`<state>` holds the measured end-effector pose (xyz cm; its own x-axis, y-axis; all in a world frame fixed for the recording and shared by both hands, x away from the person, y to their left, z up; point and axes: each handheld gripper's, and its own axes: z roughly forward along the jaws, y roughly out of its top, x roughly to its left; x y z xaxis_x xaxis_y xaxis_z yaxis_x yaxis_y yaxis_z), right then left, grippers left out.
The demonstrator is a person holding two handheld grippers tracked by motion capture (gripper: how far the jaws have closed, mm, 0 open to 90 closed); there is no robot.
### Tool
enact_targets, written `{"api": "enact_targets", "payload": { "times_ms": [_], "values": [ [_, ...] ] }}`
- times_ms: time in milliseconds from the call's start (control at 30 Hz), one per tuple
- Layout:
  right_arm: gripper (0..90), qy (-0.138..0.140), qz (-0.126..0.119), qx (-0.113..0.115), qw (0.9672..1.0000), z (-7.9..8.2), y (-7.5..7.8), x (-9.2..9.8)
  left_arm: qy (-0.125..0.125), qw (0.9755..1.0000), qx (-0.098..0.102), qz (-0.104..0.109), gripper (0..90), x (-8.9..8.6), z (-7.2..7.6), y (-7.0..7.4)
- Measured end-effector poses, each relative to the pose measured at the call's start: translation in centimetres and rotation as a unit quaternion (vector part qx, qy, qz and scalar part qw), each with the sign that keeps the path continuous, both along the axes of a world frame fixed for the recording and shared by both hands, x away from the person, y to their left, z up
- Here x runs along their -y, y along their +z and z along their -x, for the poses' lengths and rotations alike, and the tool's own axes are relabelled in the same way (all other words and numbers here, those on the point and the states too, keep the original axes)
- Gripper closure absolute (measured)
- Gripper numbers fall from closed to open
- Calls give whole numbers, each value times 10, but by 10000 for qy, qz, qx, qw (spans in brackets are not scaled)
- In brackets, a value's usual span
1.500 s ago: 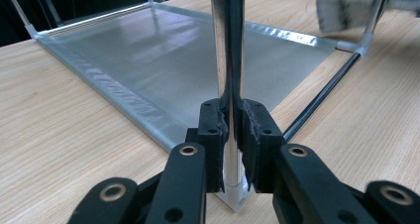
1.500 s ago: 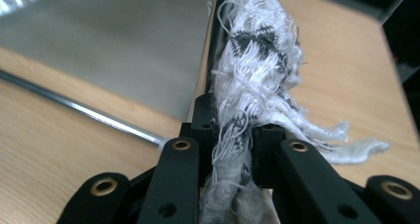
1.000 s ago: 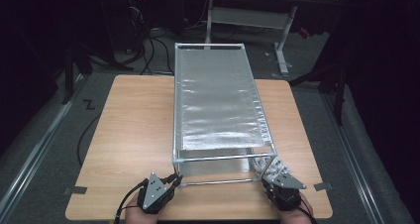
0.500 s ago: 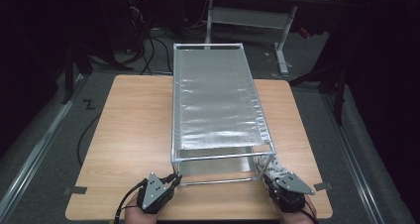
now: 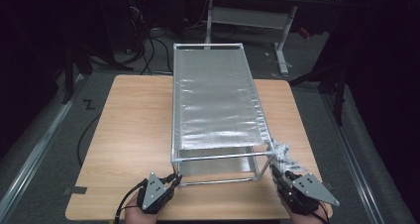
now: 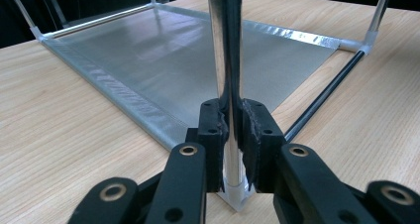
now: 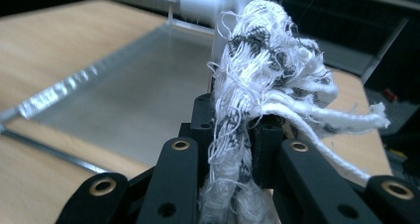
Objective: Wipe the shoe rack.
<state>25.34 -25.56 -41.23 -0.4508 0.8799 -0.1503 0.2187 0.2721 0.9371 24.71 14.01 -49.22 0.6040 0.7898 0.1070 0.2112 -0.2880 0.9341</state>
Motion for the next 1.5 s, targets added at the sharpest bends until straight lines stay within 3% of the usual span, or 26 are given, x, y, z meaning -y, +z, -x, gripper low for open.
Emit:
{"api": "enact_targets", "payload": {
  "times_ms": [100,333,600,900,1100,1167,1333,1500],
  "values": [
    [776,2,-26,107,9999,2,5,-1,0,10000,18,-30,790,0,0,0],
    [775,-5,-1,65,10000,1,2,-3,-15,10000,23,-60,790,0,0,0],
    [773,9,173,-206,9996,-3,-13,-5,-44,10000,39,-78,790,1,0,0],
    [771,75,390,-663,9970,-14,-36,-8,-44,10000,26,-71,791,0,0,0],
    [770,192,482,-1210,9913,-28,-57,-7,-36,10000,30,-81,790,0,-1,0],
    [771,262,397,-1547,9868,-36,-67,-6,-38,10000,28,-65,791,0,-1,0],
    [770,354,633,-1910,9789,-43,-84,-7,-37,10000,27,-64,791,0,-1,0],
    [770,378,640,-1890,9792,-44,-84,-6,-42,10000,29,-66,790,0,-1,0]
  ]
}}
